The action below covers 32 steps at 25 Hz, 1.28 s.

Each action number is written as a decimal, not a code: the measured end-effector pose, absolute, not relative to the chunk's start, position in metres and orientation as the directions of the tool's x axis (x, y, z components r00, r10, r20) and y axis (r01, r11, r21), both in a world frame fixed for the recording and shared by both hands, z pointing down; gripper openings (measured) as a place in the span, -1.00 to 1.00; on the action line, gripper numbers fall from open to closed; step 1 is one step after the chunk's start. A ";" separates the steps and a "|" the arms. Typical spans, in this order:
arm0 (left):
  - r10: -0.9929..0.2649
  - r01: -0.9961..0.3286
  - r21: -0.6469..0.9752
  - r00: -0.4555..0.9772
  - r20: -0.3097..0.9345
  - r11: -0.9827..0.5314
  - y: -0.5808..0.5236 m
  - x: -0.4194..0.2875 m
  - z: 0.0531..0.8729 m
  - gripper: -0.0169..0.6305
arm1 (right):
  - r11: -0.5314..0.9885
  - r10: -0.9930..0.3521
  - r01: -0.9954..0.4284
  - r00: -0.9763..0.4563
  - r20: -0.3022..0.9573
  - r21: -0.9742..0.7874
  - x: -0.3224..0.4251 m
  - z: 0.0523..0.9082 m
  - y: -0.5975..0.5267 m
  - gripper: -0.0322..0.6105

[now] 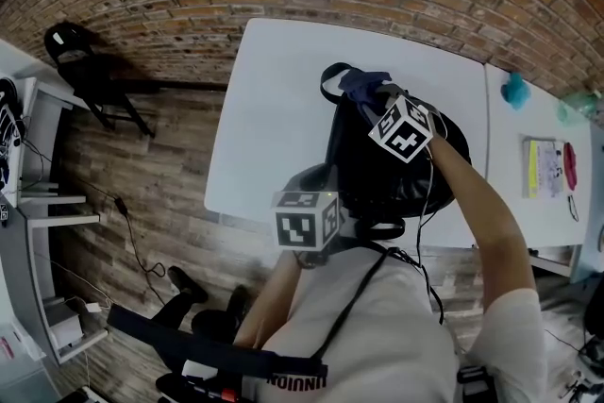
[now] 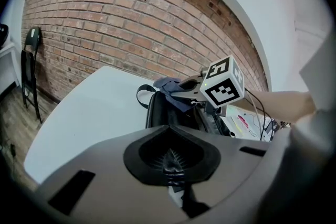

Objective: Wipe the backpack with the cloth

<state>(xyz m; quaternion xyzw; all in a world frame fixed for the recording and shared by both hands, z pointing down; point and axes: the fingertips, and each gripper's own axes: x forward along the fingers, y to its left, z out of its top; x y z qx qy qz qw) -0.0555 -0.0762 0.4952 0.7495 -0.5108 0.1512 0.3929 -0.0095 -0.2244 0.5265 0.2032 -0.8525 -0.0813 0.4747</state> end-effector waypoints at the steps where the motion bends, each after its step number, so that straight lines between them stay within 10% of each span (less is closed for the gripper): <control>1: -0.646 -0.884 0.434 0.434 0.628 -0.172 -0.076 -0.055 0.495 -0.93 | 0.908 -0.418 -0.255 -0.468 0.779 0.334 -0.011 0.526 -0.221 -0.78; 32: -0.661 -0.882 0.440 0.433 0.613 -0.170 -0.072 -0.060 0.491 -0.93 | 0.958 -0.219 0.049 -0.511 0.831 0.282 -0.034 0.535 -0.094 -0.78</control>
